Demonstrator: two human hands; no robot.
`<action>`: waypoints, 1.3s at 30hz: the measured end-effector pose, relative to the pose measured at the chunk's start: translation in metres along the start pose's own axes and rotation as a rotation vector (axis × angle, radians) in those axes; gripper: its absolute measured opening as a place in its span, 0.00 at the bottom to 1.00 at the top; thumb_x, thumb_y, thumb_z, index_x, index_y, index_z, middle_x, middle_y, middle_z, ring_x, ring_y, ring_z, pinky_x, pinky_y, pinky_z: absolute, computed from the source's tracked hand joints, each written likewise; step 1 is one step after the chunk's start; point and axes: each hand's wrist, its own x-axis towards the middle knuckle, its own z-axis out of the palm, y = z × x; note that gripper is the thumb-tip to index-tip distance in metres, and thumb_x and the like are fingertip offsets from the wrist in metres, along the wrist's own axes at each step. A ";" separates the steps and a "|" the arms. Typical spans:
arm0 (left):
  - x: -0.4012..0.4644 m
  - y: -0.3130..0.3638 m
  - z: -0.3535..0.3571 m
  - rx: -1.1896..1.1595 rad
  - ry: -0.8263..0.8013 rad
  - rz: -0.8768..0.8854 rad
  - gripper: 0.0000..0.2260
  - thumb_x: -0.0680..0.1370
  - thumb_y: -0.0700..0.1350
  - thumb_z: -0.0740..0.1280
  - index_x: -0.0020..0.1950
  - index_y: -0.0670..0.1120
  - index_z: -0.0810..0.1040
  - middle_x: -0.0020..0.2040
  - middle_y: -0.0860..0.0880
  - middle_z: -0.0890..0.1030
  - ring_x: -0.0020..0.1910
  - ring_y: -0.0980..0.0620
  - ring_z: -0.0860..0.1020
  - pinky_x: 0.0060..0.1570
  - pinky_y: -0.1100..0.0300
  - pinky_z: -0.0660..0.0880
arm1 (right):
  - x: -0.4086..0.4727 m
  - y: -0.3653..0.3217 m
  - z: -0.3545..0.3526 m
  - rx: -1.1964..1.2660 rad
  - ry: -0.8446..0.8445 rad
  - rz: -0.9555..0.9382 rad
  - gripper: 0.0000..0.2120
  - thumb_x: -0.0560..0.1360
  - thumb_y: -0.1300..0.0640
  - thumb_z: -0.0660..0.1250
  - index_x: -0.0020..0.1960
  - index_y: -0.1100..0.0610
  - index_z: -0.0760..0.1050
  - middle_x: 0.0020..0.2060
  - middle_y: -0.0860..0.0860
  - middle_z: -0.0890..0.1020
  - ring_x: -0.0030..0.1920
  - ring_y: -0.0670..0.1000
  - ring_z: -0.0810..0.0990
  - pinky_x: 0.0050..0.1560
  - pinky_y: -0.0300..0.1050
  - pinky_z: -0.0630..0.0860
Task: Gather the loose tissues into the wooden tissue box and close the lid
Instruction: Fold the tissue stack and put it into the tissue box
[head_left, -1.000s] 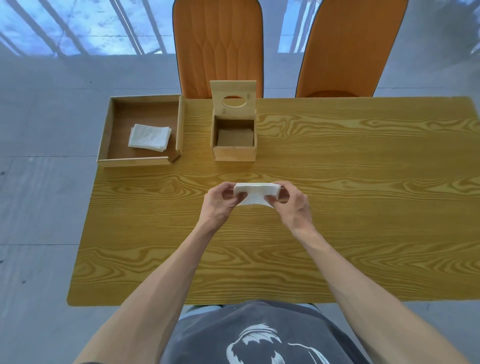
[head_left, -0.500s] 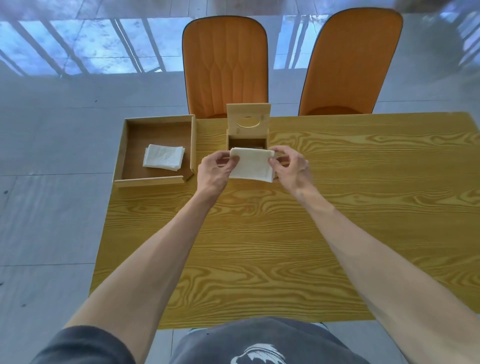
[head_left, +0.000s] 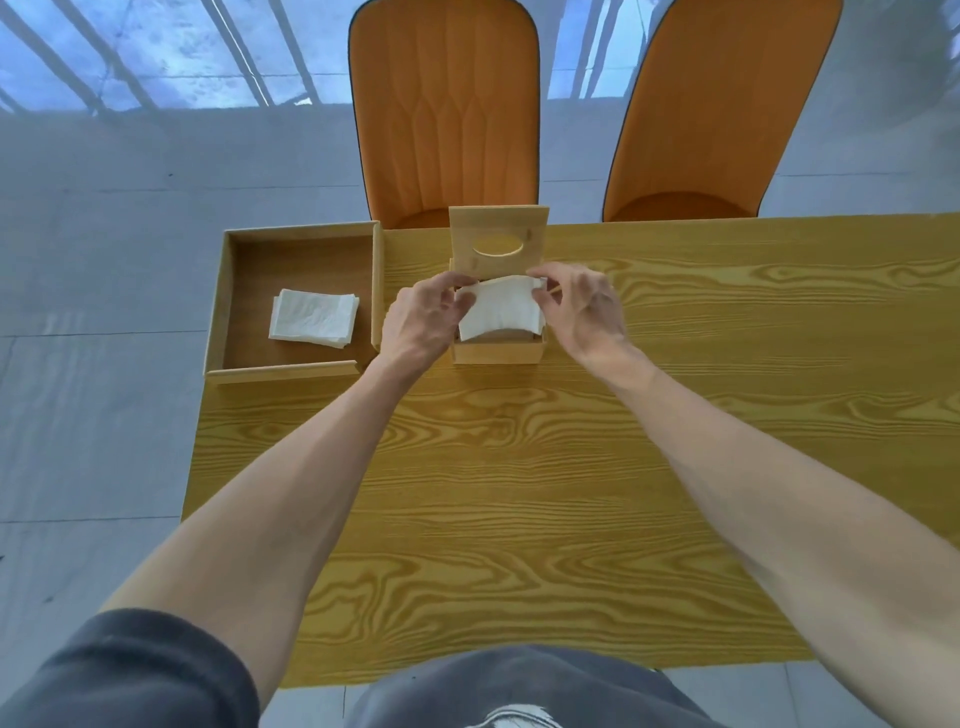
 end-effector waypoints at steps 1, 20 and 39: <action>0.002 -0.001 0.000 0.015 -0.003 0.001 0.13 0.81 0.53 0.64 0.63 0.53 0.80 0.52 0.47 0.85 0.49 0.47 0.83 0.50 0.48 0.80 | 0.001 0.000 0.002 0.000 -0.001 -0.002 0.12 0.80 0.55 0.64 0.62 0.53 0.79 0.53 0.56 0.84 0.47 0.55 0.84 0.50 0.52 0.81; 0.034 -0.015 0.018 0.630 0.024 0.267 0.11 0.82 0.47 0.64 0.60 0.50 0.83 0.47 0.45 0.86 0.52 0.45 0.77 0.57 0.51 0.64 | 0.022 0.006 0.029 -0.360 -0.170 -0.070 0.12 0.81 0.61 0.56 0.54 0.55 0.78 0.48 0.54 0.82 0.52 0.55 0.78 0.47 0.47 0.76; 0.028 -0.028 0.036 -0.172 0.113 -0.312 0.20 0.77 0.57 0.70 0.64 0.50 0.73 0.51 0.53 0.79 0.49 0.53 0.79 0.49 0.54 0.79 | -0.001 0.014 0.042 0.067 0.094 0.154 0.19 0.76 0.52 0.71 0.63 0.56 0.70 0.57 0.54 0.75 0.53 0.49 0.77 0.45 0.37 0.70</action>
